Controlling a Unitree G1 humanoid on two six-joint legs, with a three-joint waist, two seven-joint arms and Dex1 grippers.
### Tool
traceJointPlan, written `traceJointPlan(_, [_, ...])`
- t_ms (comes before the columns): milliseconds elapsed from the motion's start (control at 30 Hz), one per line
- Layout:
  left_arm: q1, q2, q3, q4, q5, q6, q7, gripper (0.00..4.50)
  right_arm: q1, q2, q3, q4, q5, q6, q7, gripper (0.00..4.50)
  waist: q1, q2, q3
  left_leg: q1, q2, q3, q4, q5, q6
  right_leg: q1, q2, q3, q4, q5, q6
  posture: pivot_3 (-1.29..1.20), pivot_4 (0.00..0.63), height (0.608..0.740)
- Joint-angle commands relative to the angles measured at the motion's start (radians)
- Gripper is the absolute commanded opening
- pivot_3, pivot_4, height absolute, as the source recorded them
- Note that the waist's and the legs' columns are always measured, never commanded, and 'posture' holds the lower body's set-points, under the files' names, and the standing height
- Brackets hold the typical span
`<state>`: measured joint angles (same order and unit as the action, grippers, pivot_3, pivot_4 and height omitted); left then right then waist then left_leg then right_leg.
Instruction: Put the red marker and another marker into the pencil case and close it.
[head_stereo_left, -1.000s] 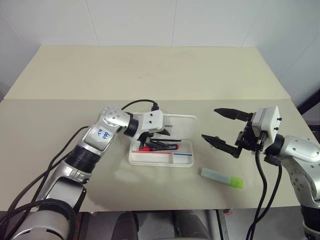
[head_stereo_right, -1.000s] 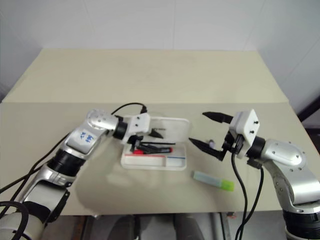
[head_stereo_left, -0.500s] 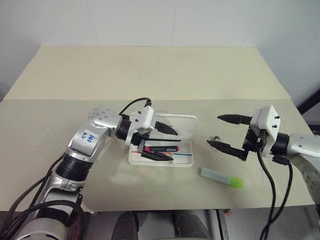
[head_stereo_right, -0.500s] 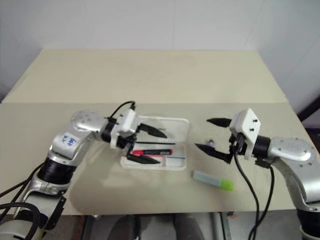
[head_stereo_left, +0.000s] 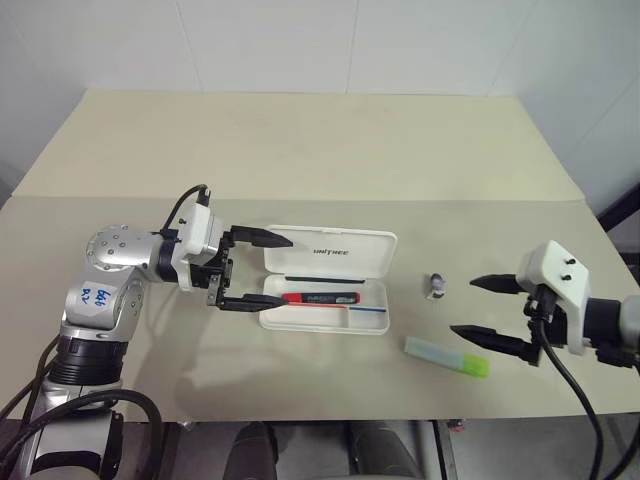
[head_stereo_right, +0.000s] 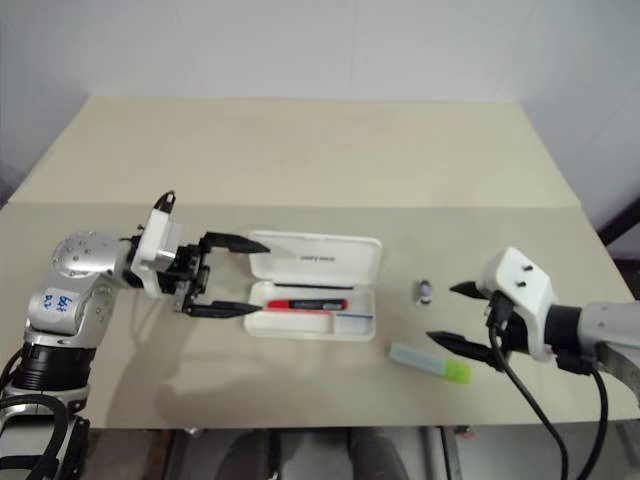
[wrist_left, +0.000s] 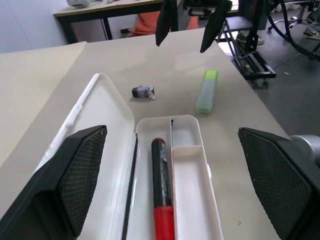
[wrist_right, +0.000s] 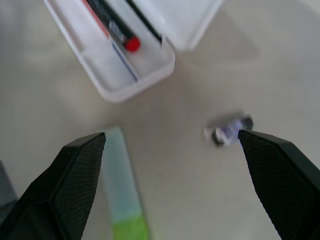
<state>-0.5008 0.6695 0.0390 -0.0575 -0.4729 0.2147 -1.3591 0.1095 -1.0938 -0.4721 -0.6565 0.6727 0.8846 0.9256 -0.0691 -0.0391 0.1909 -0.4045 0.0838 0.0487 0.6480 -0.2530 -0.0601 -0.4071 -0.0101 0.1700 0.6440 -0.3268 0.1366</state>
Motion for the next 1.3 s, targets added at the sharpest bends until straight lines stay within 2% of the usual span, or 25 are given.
traceJointPlan(33, [0.02, -0.016, 0.014, -0.005, -0.022, -0.042, 0.0, 4.48, 0.045, -0.023, -0.096, -0.062, 0.027, 0.05, 0.024, 4.5, 0.005, 0.0, 0.0, 0.0, 0.0, 0.0, 0.0, 0.0, 0.0, 0.0, 0.0, 0.0, 0.0, 0.0, 0.0, 0.0, 0.15, 0.74])
traceJointPlan(200, [0.063, -0.042, 0.01, -0.045, -0.032, -0.042, 0.033, 4.48, 0.154, -0.028, -0.17, -0.128, 0.017, 0.016, 0.125, 4.5, 0.012, 0.0, 0.0, 0.0, 0.0, 0.0, 0.0, 0.0, 0.0, 0.0, 0.0, 0.0, 0.0, 0.0, 0.0, 0.0, 0.15, 0.74])
traceJointPlan(300, [0.086, -0.032, 0.012, -0.058, -0.031, -0.045, 0.031, 4.48, 0.241, -0.032, -0.143, -0.135, -0.05, -0.069, 0.19, 4.5, 0.013, -0.001, 0.0, 0.0, 0.0, 0.0, -0.001, 0.0, 0.0, 0.0, 0.0, 0.0, -0.001, 0.0, 0.0, 0.0, 0.15, 0.74])
traceJointPlan(400, [0.099, 0.017, 0.017, -0.071, -0.015, -0.066, -0.004, 4.48, 0.243, -0.028, -0.081, -0.083, -0.08, -0.131, 0.209, 4.5, 0.011, -0.002, 0.0, 0.0, 0.0, 0.0, 0.0, 0.0, 0.0, 0.0, 0.0, 0.0, -0.001, 0.0, 0.0, 0.0, 0.15, 0.74])
traceJointPlan(567, [0.149, 0.088, 0.068, -0.118, -0.048, -0.032, 0.007, 4.48, 0.18, -0.021, 0.073, 0.013, -0.155, -0.228, 0.201, 4.5, 0.007, -0.003, 0.0, 0.001, 0.0, 0.002, 0.0, 0.0, 0.0, 0.0, -0.001, 0.0, -0.002, -0.005, -0.01, 0.0, 0.15, 0.74])
traceJointPlan(967, [0.219, 0.177, 0.162, -0.175, -0.06, -0.023, 0.034, 4.48, 0.003, 0.02, 0.392, 0.178, -0.301, -0.353, 0.172, 4.5, 0.009, -0.005, 0.002, 0.001, 0.0, 0.003, -0.001, 0.0, 0.0, -0.001, -0.001, 0.001, -0.002, -0.006, -0.013, 0.0, 0.15, 0.74])
traceJointPlan(1067, [0.212, 0.186, 0.167, -0.165, -0.059, -0.029, 0.036, 4.5, -0.009, 0.023, 0.435, 0.207, -0.333, -0.383, 0.175, 3.89, 0.009, -0.005, 0.002, 0.001, 0.0, 0.003, -0.001, 0.0, 0.0, -0.001, -0.001, 0.001, -0.002, -0.007, -0.014, 0.0, 0.15, 0.74])
traceJointPlan(1300, [0.211, 0.183, 0.17, -0.164, -0.054, -0.041, 0.048, 4.5, -0.046, 0.035, 0.442, 0.215, -0.347, -0.379, 0.157, 1.33, 0.009, -0.005, 0.002, 0.001, 0.001, 0.003, -0.001, 0.0, 0.0, -0.001, -0.001, 0.0, -0.002, -0.007, -0.013, 0.0, 0.15, 0.74])
